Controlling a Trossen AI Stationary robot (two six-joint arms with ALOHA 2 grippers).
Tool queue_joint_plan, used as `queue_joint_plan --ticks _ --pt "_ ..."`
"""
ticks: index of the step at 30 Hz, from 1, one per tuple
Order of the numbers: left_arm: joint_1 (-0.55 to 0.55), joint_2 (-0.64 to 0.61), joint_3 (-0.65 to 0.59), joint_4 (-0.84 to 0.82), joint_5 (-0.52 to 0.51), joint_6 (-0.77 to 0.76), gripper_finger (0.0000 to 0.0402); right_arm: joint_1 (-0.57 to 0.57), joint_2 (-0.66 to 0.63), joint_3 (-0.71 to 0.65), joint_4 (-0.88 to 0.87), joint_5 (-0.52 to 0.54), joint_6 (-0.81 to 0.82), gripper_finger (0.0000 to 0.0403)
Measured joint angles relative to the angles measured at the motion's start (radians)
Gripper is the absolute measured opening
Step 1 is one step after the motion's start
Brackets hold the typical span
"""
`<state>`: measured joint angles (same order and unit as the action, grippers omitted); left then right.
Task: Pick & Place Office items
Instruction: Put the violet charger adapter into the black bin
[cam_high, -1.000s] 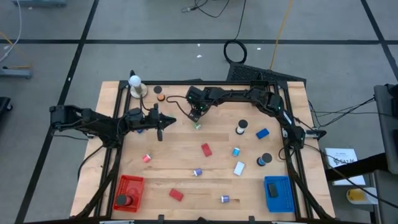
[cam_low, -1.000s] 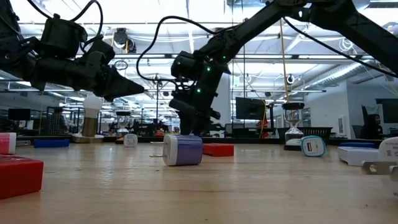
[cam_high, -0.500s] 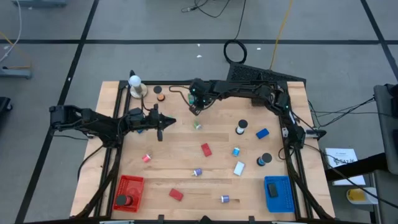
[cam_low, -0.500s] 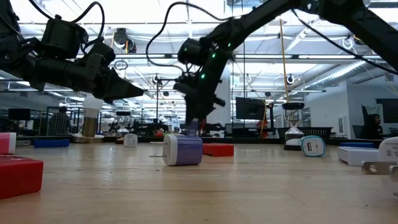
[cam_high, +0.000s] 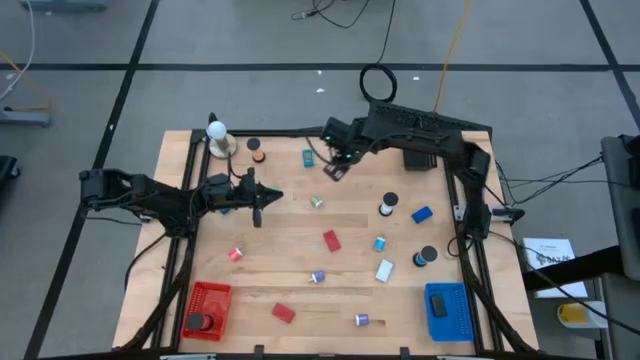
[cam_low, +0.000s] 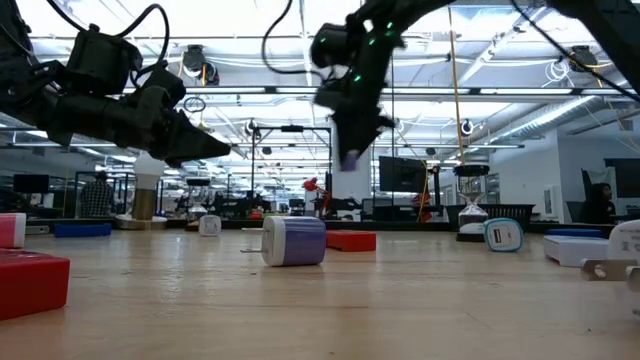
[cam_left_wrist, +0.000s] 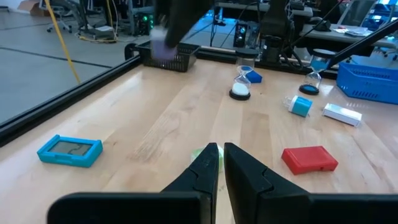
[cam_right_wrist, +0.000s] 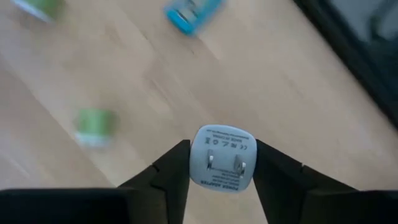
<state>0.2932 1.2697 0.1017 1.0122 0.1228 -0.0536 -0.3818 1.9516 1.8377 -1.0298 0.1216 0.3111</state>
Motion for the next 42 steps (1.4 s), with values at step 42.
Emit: queue_joint_plan --ticks 42 --pt "-0.004 0.0 0.0 0.041 -0.002 -0.004 0.0033 -0.699 -0.2 -0.648 0.418 -0.099 -0.113 0.0143"
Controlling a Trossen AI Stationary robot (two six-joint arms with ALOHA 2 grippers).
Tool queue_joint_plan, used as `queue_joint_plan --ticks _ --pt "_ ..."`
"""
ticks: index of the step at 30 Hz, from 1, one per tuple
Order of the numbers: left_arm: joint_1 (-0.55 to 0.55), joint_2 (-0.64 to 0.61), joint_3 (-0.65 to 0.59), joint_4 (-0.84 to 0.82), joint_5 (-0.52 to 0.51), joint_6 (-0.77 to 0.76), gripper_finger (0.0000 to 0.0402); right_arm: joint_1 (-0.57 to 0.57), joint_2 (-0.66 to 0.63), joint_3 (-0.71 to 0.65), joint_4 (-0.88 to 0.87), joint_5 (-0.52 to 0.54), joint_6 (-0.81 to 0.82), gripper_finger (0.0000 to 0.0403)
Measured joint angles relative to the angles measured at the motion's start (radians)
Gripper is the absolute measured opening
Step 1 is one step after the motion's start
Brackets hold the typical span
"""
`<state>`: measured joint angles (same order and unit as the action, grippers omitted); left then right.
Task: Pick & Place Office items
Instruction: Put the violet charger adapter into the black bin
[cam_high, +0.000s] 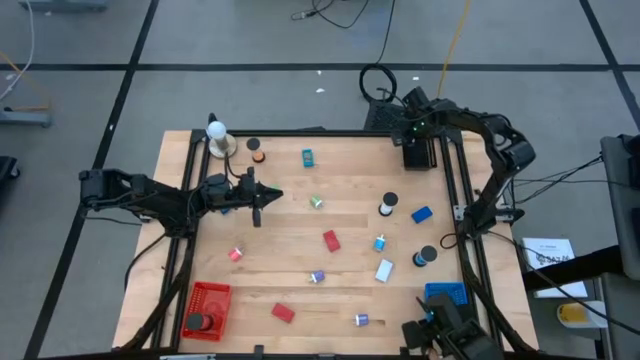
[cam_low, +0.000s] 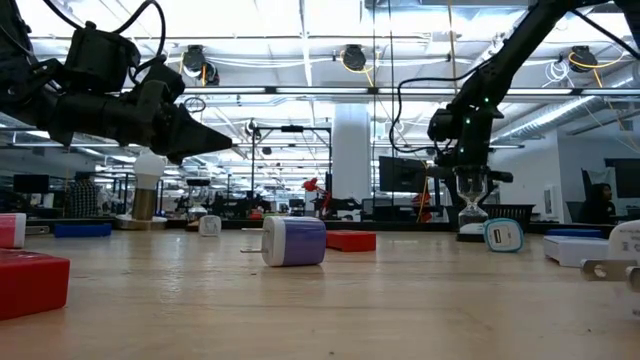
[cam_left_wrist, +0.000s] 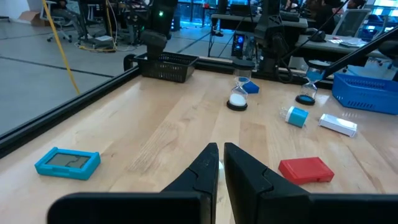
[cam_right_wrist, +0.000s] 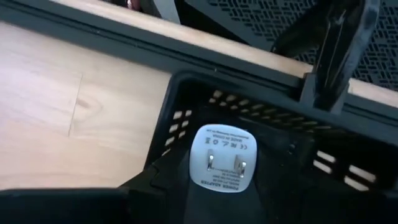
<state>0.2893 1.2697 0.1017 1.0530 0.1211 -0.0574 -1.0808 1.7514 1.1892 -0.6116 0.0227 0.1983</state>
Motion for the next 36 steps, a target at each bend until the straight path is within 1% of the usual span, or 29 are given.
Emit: queue_joint_plan --ticks 13,23,33,36 --pt "0.0 0.0 0.0 -0.001 0.0 -0.001 0.0033 -0.001 0.013 -0.007 0.017 0.001 0.002 0.0151" --pt "0.0 0.0 0.0 -0.001 0.0 -0.003 0.0033 -0.001 0.013 -0.029 0.05 0.002 0.002 0.0166" --pt "0.0 0.0 0.0 -0.001 0.0 -0.003 0.0033 -0.001 0.011 -0.029 0.054 0.01 -0.002 0.0197" --pt "0.0 0.0 0.0 -0.001 0.0 -0.003 0.0033 -0.001 -0.01 -0.029 0.051 0.055 -0.005 0.021"
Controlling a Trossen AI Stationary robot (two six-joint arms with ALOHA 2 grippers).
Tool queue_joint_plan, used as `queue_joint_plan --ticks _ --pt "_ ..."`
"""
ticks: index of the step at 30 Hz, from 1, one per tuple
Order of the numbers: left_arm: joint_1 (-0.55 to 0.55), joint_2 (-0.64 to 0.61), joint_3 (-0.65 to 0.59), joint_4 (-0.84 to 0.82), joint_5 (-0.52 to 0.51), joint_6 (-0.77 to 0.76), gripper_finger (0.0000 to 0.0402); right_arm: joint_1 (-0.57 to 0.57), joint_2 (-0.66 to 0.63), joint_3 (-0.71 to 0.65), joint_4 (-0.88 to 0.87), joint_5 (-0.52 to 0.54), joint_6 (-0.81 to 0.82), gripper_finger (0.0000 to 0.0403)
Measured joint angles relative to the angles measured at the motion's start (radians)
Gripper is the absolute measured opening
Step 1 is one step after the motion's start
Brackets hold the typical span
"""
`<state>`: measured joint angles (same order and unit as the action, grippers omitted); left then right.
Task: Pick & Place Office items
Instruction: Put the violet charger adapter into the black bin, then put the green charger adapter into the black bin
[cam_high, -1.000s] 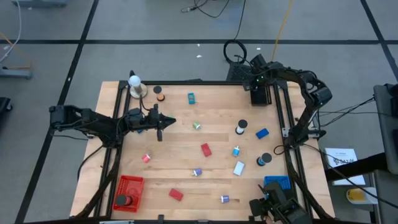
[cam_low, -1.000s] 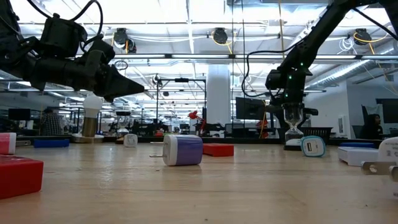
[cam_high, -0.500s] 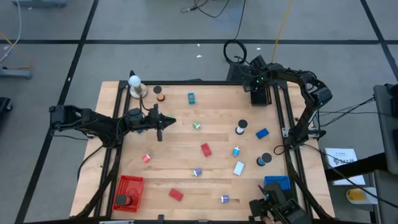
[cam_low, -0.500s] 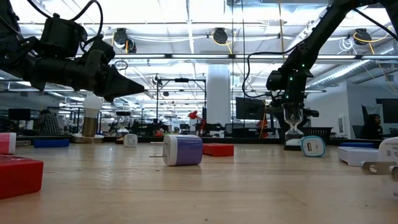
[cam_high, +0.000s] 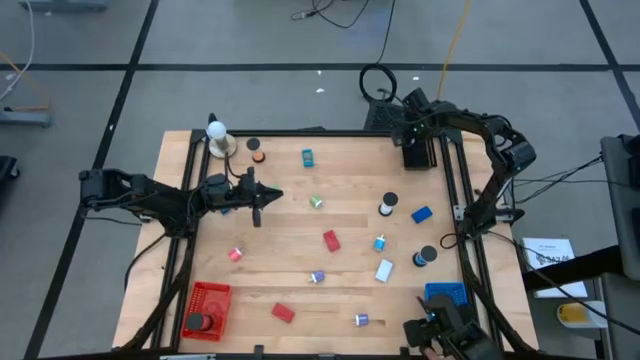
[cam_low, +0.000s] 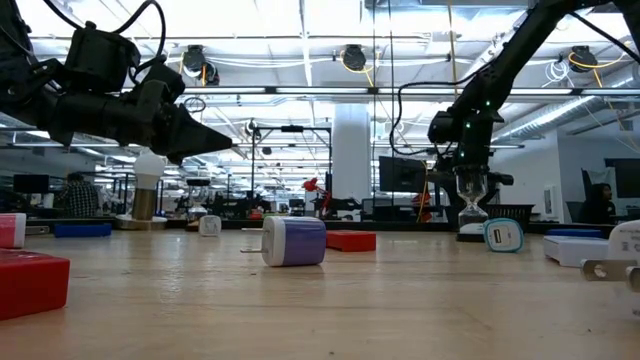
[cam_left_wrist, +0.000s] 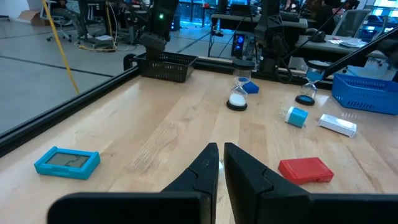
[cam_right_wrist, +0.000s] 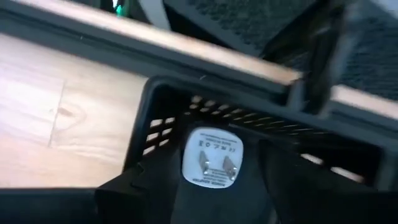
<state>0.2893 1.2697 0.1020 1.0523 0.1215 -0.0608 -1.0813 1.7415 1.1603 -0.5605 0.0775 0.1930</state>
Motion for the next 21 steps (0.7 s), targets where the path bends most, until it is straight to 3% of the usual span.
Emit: queue_joint_plan --ticks 7,11,15,21 --pt "0.0 0.0 0.0 0.0 0.0 0.0 0.0033 0.0 -0.125 0.0 -0.016 0.004 -0.016 0.0236" --pt "0.0 0.0 0.0 -0.002 0.0 -0.004 0.0033 0.014 -0.214 0.0 -0.038 0.001 -0.03 0.0229" --pt "-0.002 0.0 0.0 -0.012 0.003 -0.022 0.0033 0.055 -0.298 0.0 -0.135 0.0 -0.052 0.0182" --pt "-0.043 0.0 0.0 0.009 0.0 0.037 0.0033 0.201 -0.45 -0.067 -0.187 0.004 -0.07 0.0063"
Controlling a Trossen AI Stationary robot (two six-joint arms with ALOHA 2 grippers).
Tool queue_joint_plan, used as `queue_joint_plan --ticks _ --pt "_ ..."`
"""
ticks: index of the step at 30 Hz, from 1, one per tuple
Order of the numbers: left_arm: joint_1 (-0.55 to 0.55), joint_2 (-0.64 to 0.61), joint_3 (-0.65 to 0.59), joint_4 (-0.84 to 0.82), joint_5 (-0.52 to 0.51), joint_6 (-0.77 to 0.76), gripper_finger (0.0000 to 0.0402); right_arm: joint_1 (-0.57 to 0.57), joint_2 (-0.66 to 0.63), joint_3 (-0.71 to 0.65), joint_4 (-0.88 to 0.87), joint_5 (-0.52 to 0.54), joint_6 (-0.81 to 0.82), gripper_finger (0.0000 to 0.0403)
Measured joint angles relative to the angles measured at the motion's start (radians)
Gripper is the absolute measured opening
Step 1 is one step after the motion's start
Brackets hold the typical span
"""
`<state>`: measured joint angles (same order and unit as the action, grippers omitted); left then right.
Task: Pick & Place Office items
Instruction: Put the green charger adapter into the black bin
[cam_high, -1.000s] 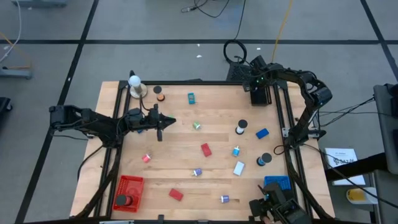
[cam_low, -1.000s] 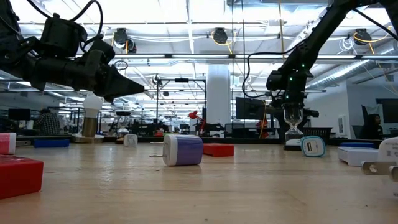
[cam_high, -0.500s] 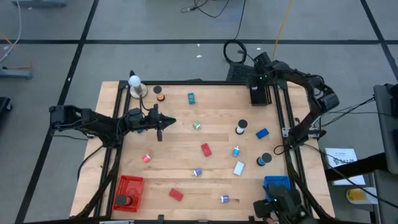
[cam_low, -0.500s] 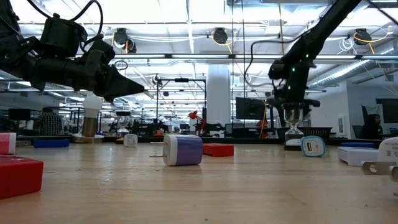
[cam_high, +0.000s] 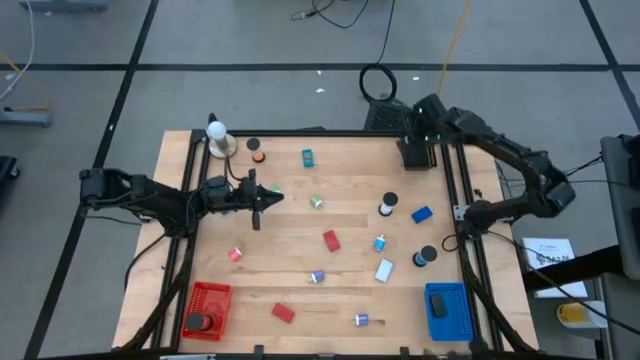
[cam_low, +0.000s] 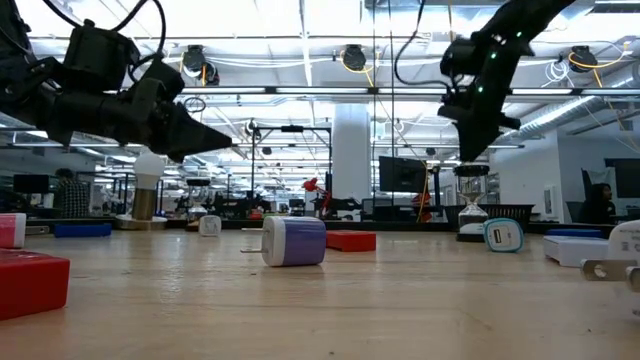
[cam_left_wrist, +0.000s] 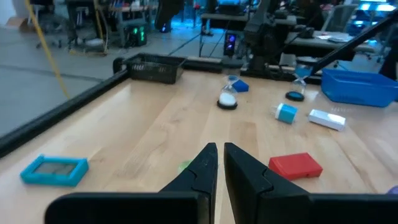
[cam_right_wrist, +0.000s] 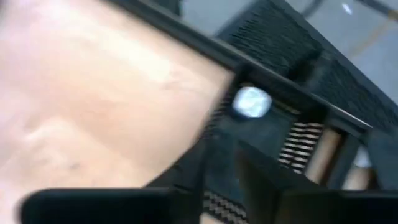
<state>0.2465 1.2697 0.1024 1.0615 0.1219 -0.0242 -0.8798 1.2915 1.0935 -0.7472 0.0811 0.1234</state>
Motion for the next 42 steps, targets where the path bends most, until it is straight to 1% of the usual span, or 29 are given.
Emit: queue_joint_plan --ticks 2,3,6,9,13,20,25,28,30,32,36,38,42 --pt "-0.025 0.0 0.0 0.009 -0.003 0.019 0.0033 0.057 -0.055 -0.051 0.046 -0.001 -0.001 0.0022" --pt "-0.038 0.0 0.0 0.009 -0.013 0.023 0.0033 0.086 -0.081 -0.078 0.076 -0.003 0.004 0.0011" --pt "-0.076 0.0 0.0 0.032 -0.056 0.023 0.0032 0.173 -0.15 -0.175 0.183 -0.003 0.023 0.0013" --pt "-0.108 0.0 0.0 0.06 -0.068 0.028 0.0032 0.26 -0.204 -0.265 0.276 -0.004 0.039 0.001" --pt "-0.141 0.0 0.0 0.064 -0.09 0.052 0.0032 0.364 -0.252 -0.325 0.296 0.01 0.051 0.0003" --pt "-0.167 0.0 0.0 0.059 -0.097 0.066 0.0032 0.557 -0.321 -0.308 0.179 0.217 0.051 0.0002" --pt "-0.171 0.0 0.0 0.055 -0.097 0.034 0.0033 0.683 -0.354 -0.305 0.137 0.311 0.102 0.0001" --pt "-0.181 0.0 0.0 0.025 -0.099 0.012 0.0033 0.76 -0.35 -0.306 0.166 0.349 0.126 0.0001" --pt "-0.194 0.0 0.001 0.001 -0.125 0.015 0.0033 0.815 -0.339 -0.316 0.251 0.365 0.126 0.0001" --pt "-0.211 0.0 0.008 -0.025 -0.166 0.024 0.0033 0.866 -0.332 -0.351 0.379 0.364 0.104 0.0001" --pt "-0.257 0.0 0.041 -0.089 -0.211 0.052 0.0033 0.965 -0.31 -0.455 0.746 0.362 0.018 0.0001" --pt "-0.284 0.0 0.07 -0.149 -0.243 0.054 0.0033 1.007 -0.297 -0.512 0.926 0.359 -0.011 0.0001" --pt "-0.344 0.0 0.139 -0.298 -0.325 0.07 0.0033 1.076 -0.264 -0.599 1.165 0.368 -0.034 0.0001"
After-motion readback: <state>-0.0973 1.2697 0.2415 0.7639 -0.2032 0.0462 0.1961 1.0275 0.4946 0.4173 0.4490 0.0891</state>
